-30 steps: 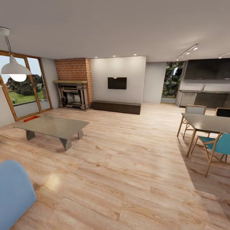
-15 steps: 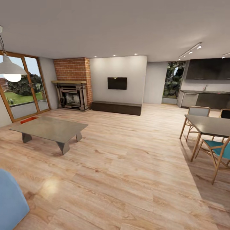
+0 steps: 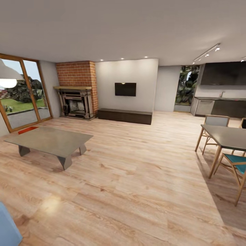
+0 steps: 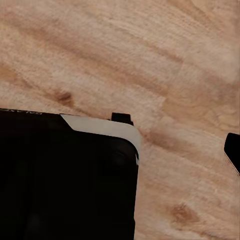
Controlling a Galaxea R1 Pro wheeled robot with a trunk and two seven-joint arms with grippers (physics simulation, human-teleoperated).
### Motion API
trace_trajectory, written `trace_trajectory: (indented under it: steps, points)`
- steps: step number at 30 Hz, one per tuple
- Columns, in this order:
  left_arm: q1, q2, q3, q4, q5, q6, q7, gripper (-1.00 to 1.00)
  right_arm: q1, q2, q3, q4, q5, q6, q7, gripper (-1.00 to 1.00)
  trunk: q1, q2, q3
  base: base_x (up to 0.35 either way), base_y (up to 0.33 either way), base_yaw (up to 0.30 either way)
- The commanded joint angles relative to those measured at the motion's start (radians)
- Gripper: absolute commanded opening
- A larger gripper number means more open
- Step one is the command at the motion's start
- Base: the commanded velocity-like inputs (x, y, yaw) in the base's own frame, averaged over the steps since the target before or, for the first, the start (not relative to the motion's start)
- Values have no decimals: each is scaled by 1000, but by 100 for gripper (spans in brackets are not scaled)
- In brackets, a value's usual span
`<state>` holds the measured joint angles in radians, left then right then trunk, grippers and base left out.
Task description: Move the two storage containers from the living room to the garage. In the garage, place one container on the floor and stack the other container on top of it (either order is fine).
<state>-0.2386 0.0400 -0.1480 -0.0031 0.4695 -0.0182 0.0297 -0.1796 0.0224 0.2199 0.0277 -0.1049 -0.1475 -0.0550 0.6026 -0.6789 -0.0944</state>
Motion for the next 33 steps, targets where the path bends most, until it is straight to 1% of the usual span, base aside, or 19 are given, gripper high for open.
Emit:
trace_trajectory:
  steps: [1,33]
  points:
    - [-1,0,-9,0,8,-2,3,100,-1,1,9,3,-10,-6,-2,100,1,-1,-2,323,0,0]
    - [-1,0,-9,0,8,-2,3,100,-1,1,9,3,-10,-6,-2,100,1,-1,-2,323,0,0]
